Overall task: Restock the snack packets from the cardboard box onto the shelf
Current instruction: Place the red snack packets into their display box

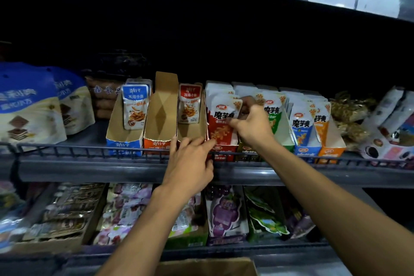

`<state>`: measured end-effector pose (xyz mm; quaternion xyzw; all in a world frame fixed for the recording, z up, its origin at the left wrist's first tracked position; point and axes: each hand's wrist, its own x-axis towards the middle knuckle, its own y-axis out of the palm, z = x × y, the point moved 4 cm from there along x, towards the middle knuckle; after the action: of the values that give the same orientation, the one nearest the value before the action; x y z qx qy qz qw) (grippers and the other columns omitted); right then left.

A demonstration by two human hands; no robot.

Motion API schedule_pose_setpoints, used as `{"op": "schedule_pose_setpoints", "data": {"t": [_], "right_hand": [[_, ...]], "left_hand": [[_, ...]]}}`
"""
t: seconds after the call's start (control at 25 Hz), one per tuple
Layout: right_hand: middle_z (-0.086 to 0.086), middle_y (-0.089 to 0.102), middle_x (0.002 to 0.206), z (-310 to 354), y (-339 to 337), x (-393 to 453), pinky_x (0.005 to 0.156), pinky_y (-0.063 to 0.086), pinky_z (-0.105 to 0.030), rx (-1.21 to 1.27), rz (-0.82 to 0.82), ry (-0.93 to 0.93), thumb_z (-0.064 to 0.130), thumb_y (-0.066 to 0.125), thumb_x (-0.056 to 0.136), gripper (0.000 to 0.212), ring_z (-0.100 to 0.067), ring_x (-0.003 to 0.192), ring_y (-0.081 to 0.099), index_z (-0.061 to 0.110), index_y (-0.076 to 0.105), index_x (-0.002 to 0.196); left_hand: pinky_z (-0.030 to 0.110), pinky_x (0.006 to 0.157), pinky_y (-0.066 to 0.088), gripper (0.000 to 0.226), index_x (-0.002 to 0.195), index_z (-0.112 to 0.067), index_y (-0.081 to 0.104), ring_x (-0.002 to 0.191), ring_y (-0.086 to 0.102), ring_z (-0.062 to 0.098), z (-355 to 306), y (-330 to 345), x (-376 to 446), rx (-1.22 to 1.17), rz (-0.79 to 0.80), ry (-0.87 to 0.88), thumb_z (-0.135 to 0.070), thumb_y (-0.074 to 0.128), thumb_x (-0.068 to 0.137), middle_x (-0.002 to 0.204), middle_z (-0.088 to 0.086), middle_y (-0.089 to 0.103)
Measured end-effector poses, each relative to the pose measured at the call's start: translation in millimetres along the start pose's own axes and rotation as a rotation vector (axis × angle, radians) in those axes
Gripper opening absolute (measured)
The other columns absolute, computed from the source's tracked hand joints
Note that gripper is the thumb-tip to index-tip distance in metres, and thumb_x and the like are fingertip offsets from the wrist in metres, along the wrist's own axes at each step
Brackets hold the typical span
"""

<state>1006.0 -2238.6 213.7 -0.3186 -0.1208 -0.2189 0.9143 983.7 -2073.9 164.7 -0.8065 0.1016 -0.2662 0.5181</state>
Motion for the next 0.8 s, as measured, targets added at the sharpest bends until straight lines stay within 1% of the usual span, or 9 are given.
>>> {"op": "schedule_pose_setpoints", "data": {"t": [0.12,0.2,0.28,0.32,0.4,0.48,0.56,0.64,0.8], "right_hand": [[-0.001,0.065,0.091,-5.7,2.8,1.6,0.069,0.058,-0.045,0.008,-0.115,-0.034,0.013,0.073,0.082,0.035,-0.018,0.081,0.066,0.022,0.049,0.106],[-0.001,0.063,0.096,-8.5,2.8,-2.0,0.069,0.059,-0.042,0.000,-0.159,-0.040,0.012,0.071,0.083,0.042,-0.016,0.081,0.065,0.021,0.045,0.115],[-0.001,0.060,0.107,-10.3,0.0,-10.7,0.076,0.057,-0.037,0.002,-0.185,-0.051,0.014,0.068,0.086,0.046,-0.017,0.091,0.063,0.023,0.041,0.123],[0.000,0.058,0.111,-12.2,-0.9,-16.2,0.081,0.055,-0.036,-0.009,-0.186,-0.063,0.017,0.066,0.088,0.043,-0.018,0.097,0.061,0.022,0.042,0.123],[0.002,0.057,0.118,-15.1,-2.7,-32.0,0.088,0.052,-0.037,-0.089,-0.160,-0.099,0.026,0.063,0.091,0.039,-0.017,0.109,0.056,0.022,0.043,0.125],[0.005,0.053,0.130,-18.0,-1.5,-49.8,0.097,0.049,-0.040,-0.197,-0.106,-0.145,0.033,0.059,0.092,0.046,-0.014,0.119,0.050,0.026,0.040,0.133],[0.006,0.045,0.143,-17.7,1.2,-68.1,0.107,0.041,-0.043,-0.293,-0.047,-0.194,0.039,0.055,0.093,0.052,-0.014,0.131,0.041,0.027,0.037,0.140],[0.005,0.033,0.153,-16.1,4.9,-86.9,0.116,0.027,-0.043,-0.383,-0.008,-0.197,0.048,0.050,0.093,0.060,-0.015,0.142,0.027,0.028,0.030,0.146],[0.003,0.011,0.162,-36.4,26.0,-156.3,0.120,0.016,-0.041,-0.514,0.135,-0.156,0.063,0.047,0.088,0.085,-0.017,0.149,0.008,0.027,0.008,0.154]], "left_hand": [[0.049,0.122,0.007,0.055,0.148,-0.036,0.038,0.138,0.034,0.020,2.5,0.3,2.2,0.001,-0.012,0.003,-0.031,0.053,0.095,0.151,-0.006,0.044],[0.049,0.122,0.007,0.056,0.149,-0.036,0.036,0.138,0.034,0.019,3.9,1.1,2.6,-0.005,-0.015,0.005,-0.032,0.053,0.096,0.151,-0.006,0.043],[0.049,0.123,0.005,0.061,0.152,-0.035,0.029,0.140,0.031,0.019,5.3,4.1,1.6,-0.014,-0.017,0.010,-0.033,0.053,0.096,0.153,-0.006,0.041],[0.049,0.123,0.004,0.065,0.154,-0.035,0.023,0.143,0.028,0.018,5.9,5.6,0.8,-0.020,-0.027,0.008,-0.033,0.053,0.096,0.155,-0.006,0.037],[0.050,0.123,0.001,0.075,0.156,-0.034,0.007,0.149,0.016,0.018,7.1,5.8,-4.5,-0.026,-0.066,-0.013,-0.035,0.052,0.096,0.162,-0.004,0.023],[0.050,0.123,-0.001,0.082,0.156,-0.035,-0.005,0.152,0.004,0.019,8.2,4.0,-14.5,-0.037,-0.089,-0.042,-0.035,0.052,0.097,0.166,-0.002,0.008],[0.049,0.123,-0.003,0.085,0.155,-0.035,-0.010,0.152,-0.002,0.019,8.5,2.3,-27.2,-0.056,-0.092,-0.077,-0.036,0.051,0.097,0.166,0.000,0.000],[0.049,0.123,-0.004,0.086,0.155,-0.035,-0.012,0.152,-0.005,0.020,8.1,3.3,-39.5,-0.071,-0.098,-0.109,-0.039,0.051,0.097,0.166,0.000,-0.003],[0.049,0.122,-0.006,0.087,0.155,-0.034,-0.015,0.152,-0.010,0.022,12.0,23.2,-83.8,-0.055,-0.067,-0.161,-0.052,0.046,0.096,0.166,0.003,-0.008]]}}
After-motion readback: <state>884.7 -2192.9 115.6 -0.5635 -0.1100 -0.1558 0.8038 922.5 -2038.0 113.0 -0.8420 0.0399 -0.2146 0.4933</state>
